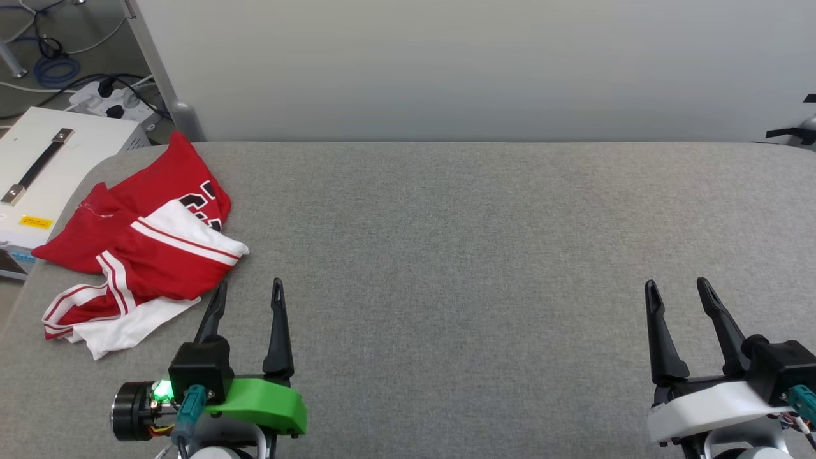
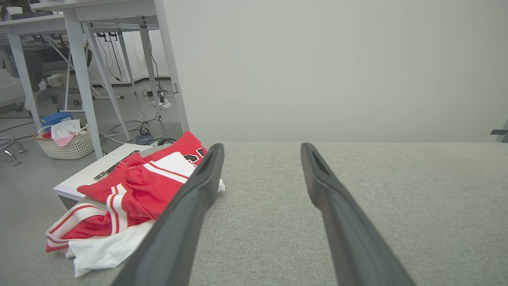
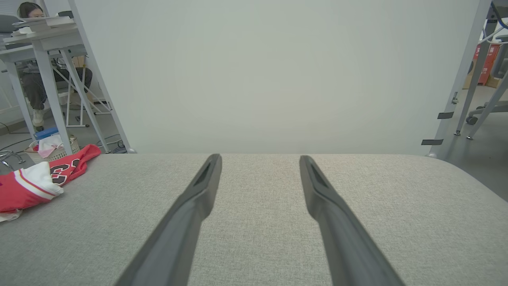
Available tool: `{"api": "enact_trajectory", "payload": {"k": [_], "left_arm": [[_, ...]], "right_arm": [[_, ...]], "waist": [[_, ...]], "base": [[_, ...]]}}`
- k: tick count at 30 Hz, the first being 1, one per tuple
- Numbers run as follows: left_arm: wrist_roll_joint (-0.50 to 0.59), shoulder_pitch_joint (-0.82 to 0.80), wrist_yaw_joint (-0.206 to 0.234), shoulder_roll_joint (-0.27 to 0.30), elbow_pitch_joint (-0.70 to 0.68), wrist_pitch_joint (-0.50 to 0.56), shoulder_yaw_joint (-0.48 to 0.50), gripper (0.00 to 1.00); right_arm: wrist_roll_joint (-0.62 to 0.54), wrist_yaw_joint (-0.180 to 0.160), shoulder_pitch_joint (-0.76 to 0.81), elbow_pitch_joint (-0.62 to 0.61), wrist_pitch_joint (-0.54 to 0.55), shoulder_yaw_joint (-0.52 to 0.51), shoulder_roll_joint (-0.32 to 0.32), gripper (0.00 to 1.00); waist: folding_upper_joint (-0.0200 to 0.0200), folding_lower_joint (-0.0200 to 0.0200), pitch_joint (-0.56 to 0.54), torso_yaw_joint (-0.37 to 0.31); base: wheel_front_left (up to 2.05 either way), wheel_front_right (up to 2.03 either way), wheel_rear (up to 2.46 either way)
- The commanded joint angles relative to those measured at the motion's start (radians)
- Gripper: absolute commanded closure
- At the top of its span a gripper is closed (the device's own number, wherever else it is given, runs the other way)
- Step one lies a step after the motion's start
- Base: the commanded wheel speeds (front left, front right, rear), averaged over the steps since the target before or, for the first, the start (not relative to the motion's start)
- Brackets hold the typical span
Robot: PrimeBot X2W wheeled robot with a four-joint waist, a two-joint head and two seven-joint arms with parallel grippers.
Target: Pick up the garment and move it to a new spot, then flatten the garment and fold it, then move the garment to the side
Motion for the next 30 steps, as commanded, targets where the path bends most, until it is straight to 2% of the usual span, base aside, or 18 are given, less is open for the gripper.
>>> {"api": "enact_trajectory", "payload": {"k": [1, 30], "left_arm": [[-0.01, 0.005, 0.005, -0.003, -0.002, -0.01, -0.004, 0.0], [-0.037, 0.021, 0.007, -0.004, 0.019, -0.07, -0.025, 0.0]], "right_arm": [[0.01, 0.0, 0.017, -0.009, -0.012, 0.0, -0.001, 0.0], [0.053, -0.001, 0.047, -0.009, -0.071, -0.003, -0.001, 0.0]], "waist": [[0.0, 0.0, 0.0, 0.001], [0.0, 0.0, -0.006, 0.014]], "base": [[0.0, 0.0, 0.0], [0.0, 0.0, 0.0]]}}
